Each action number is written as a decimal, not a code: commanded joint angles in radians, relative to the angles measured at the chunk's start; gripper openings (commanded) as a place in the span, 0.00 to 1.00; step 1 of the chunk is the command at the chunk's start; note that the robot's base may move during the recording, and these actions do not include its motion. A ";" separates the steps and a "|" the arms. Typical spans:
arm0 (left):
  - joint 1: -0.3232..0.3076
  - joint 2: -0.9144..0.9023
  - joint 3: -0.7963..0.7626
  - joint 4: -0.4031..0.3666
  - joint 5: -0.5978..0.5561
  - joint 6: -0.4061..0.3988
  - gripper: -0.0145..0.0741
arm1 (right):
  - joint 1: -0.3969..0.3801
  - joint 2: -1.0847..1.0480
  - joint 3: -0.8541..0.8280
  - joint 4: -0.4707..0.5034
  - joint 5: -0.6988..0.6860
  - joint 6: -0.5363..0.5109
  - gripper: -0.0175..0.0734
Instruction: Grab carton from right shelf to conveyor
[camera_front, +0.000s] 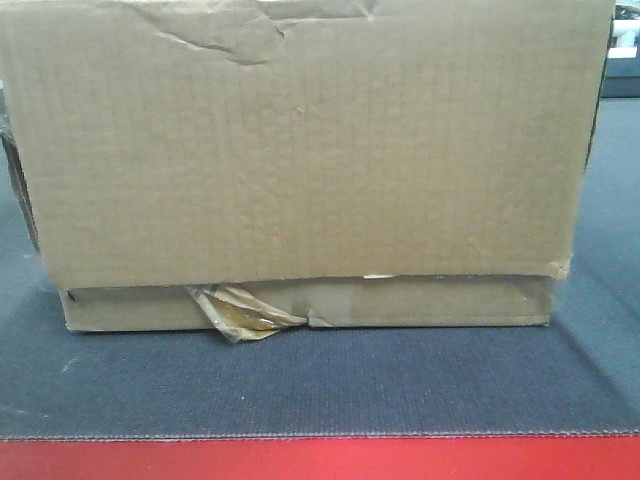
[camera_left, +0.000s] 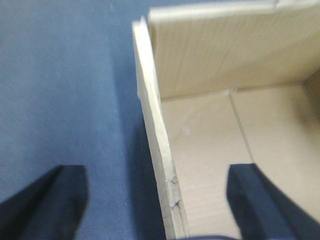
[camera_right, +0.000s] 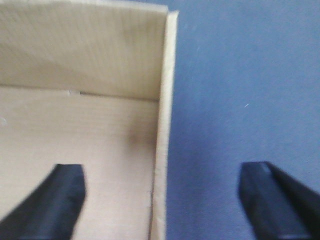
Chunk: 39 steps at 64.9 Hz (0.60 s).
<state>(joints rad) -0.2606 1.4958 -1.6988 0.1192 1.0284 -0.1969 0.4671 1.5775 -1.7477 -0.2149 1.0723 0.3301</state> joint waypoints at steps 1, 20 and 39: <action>0.023 -0.060 -0.022 0.004 0.026 0.001 0.55 | -0.006 -0.066 -0.009 -0.056 0.020 -0.007 0.53; 0.174 -0.168 0.047 0.000 0.056 0.049 0.15 | -0.102 -0.152 0.001 -0.106 0.076 -0.007 0.11; 0.230 -0.298 0.362 -0.005 -0.153 0.083 0.17 | -0.288 -0.217 0.268 -0.038 -0.026 -0.011 0.10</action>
<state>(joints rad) -0.0349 1.2405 -1.4371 0.1256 0.9775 -0.1238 0.2172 1.3935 -1.5722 -0.2792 1.1104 0.3301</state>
